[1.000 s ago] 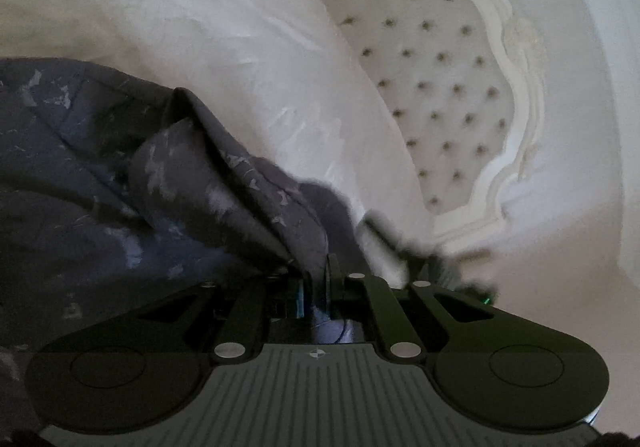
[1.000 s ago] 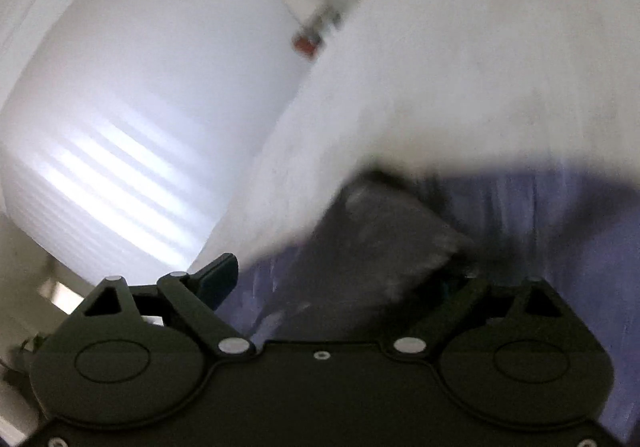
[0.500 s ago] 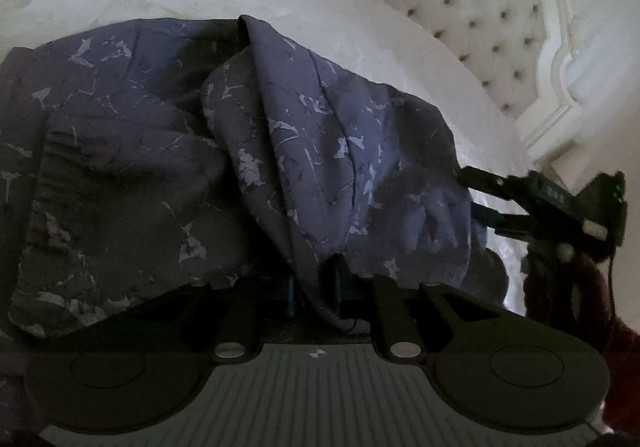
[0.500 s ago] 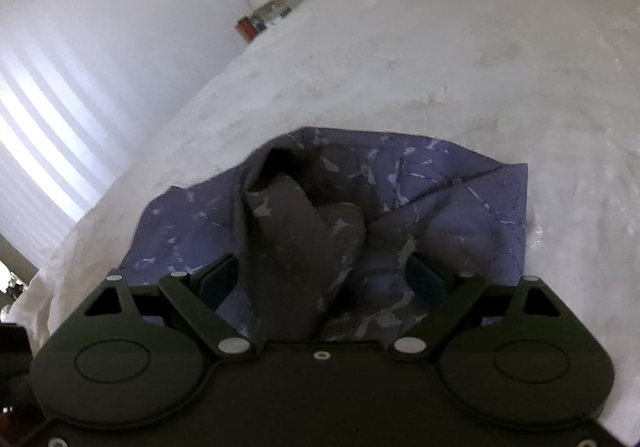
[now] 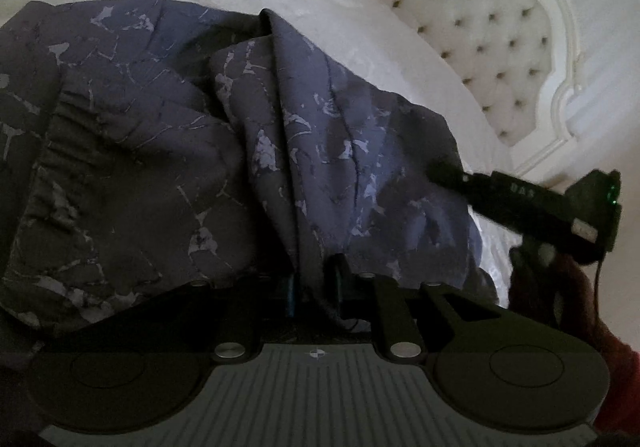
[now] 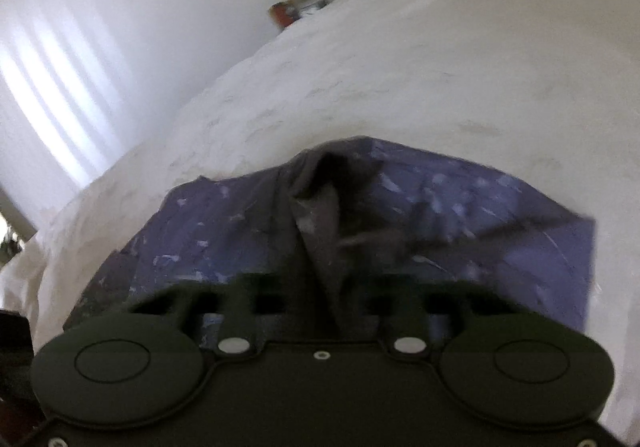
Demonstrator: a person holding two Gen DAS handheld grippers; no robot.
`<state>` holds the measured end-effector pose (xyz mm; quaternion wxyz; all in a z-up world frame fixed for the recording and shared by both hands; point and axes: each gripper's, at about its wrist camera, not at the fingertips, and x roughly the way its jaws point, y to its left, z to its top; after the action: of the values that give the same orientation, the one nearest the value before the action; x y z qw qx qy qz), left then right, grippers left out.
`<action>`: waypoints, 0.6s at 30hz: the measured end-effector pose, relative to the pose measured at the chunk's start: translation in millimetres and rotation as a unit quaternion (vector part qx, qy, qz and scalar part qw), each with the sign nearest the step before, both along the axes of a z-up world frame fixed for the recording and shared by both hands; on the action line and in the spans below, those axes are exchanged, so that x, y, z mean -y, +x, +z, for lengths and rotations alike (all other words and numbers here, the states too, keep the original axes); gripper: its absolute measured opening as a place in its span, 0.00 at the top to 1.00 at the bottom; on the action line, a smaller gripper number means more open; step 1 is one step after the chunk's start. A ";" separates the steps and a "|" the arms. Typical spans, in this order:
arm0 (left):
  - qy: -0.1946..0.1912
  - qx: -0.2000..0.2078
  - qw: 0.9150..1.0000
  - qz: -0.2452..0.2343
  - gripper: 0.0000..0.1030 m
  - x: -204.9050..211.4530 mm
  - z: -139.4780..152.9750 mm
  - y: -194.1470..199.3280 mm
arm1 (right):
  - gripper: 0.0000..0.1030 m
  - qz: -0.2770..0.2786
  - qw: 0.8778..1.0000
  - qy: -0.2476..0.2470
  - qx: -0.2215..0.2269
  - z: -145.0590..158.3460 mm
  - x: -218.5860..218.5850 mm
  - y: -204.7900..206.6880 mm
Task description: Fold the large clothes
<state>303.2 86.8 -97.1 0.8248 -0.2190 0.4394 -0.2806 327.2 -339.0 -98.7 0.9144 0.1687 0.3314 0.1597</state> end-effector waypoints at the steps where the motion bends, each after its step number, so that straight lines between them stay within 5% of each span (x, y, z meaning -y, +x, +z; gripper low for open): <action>1: 0.001 0.001 1.000 0.000 0.83 0.9 0.7 -0.8 | 0.73 0.017 0.999 0.033 0.018 3.2 3.5 -2.1; 3: 0.000 0.003 1.000 0.000 0.83 1.5 0.6 -1.6 | 0.71 0.035 0.988 0.140 0.056 2.0 19.2 -4.3; 5: -0.003 0.004 1.000 0.001 0.83 -1.9 -1.0 -3.2 | 0.65 -0.005 0.984 0.174 0.046 -6.8 32.3 -3.7; 6: -0.003 0.004 1.000 0.002 0.83 -1.9 -1.0 -4.0 | 0.49 -0.038 0.988 0.146 0.023 -12.3 36.1 -2.2; 8: -0.003 0.006 1.000 0.000 0.83 -0.8 -0.1 -5.2 | 0.34 -0.101 0.994 0.038 -0.023 -20.9 38.3 -1.1; 11: 0.008 0.012 1.000 -0.008 0.80 2.5 4.3 -6.7 | 0.24 -0.114 0.993 0.002 -0.007 -17.8 38.8 -16.2; 18: 0.029 0.056 0.998 0.007 0.73 0.8 31.5 -15.2 | 0.24 -0.102 0.989 -0.066 0.086 10.7 10.4 -65.3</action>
<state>288.0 86.0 -65.6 0.8558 -0.1824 0.3991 -0.2740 262.0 -349.4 -88.0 0.9601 0.1268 0.2425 0.0569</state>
